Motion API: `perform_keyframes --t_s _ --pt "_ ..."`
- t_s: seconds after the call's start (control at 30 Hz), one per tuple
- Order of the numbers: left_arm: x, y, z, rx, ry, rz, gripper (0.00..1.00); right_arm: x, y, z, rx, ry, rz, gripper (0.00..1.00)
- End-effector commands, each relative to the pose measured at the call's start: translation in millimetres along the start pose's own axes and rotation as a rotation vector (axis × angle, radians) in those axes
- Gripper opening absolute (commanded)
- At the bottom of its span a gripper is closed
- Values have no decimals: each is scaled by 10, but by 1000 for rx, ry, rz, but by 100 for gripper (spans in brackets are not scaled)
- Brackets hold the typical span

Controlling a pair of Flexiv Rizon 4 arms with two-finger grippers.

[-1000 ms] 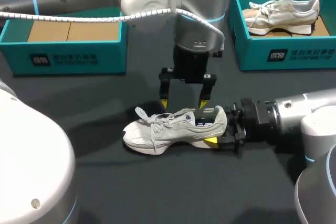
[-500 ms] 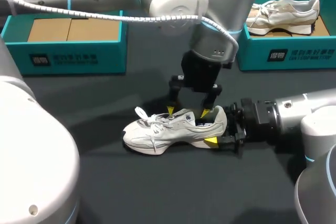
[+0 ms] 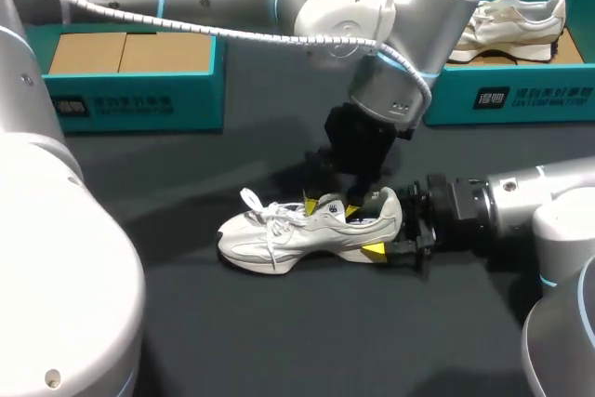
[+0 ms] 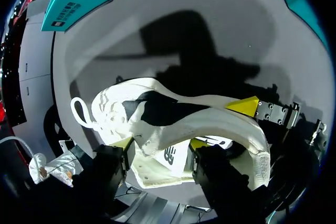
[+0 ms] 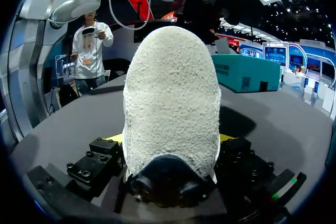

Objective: Take the shoe out of the shoebox, open the shoe tongue, remove and reinsert the insole, then place the shoe into the shoebox

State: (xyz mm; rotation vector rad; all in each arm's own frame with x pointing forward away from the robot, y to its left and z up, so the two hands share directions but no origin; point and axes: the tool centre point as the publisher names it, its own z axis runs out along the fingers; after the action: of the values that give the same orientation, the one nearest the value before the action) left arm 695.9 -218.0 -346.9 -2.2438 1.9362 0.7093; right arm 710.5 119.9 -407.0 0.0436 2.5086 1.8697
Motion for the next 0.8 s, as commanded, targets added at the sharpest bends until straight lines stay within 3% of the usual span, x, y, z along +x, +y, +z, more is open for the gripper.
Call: perform_keyframes --t_s 0.03,0.6,0.8 --pt "3 9 -6 -5 -27 -3 49 1 11 0 4 0 0 0" --pt "-318 103 -125 -34 19 46 38 1 11 0 4 0 0 0" --pt "-366 122 -91 -36 22 51 20 1 11 0 4 0 0 0"
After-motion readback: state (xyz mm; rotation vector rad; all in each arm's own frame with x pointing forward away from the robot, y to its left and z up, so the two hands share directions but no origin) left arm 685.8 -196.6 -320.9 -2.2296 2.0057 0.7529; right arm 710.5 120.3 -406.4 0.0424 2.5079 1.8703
